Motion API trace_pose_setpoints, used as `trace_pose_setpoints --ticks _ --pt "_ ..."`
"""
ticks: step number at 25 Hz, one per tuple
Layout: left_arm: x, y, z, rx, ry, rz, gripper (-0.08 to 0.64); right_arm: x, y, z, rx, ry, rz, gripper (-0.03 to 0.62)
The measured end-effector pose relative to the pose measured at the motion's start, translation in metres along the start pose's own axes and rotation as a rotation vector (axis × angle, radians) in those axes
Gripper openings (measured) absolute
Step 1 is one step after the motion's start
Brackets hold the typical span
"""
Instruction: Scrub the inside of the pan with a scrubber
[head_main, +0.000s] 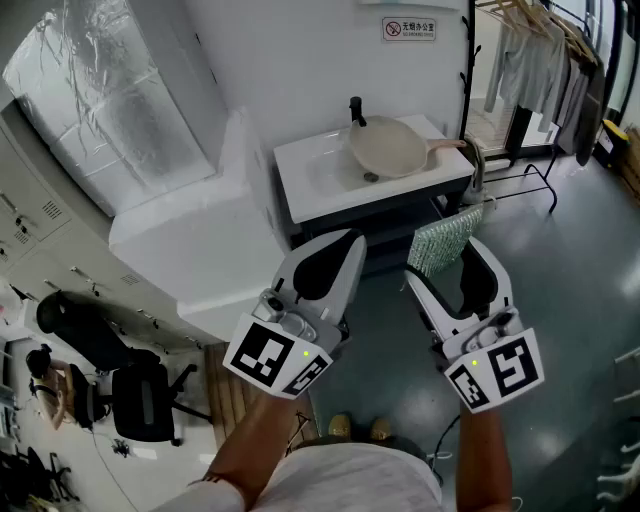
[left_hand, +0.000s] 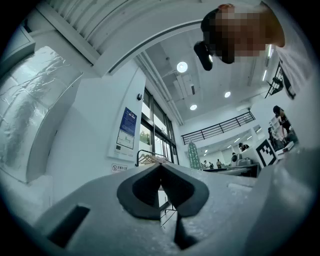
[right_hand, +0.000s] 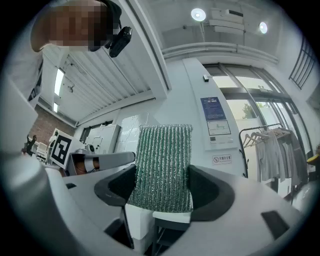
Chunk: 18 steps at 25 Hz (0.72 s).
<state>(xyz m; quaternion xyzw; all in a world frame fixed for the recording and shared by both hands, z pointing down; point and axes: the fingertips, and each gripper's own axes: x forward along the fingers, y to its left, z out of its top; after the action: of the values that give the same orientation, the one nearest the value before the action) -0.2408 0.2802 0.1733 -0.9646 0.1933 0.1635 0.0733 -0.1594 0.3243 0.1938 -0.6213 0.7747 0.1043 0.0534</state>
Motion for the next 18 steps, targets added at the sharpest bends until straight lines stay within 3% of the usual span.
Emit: trace_pose_setpoints --ticks 18 --pt "0.017 -0.002 -0.012 -0.006 0.015 0.035 0.015 -0.007 -0.026 -0.005 0.01 0.016 0.028 0.339"
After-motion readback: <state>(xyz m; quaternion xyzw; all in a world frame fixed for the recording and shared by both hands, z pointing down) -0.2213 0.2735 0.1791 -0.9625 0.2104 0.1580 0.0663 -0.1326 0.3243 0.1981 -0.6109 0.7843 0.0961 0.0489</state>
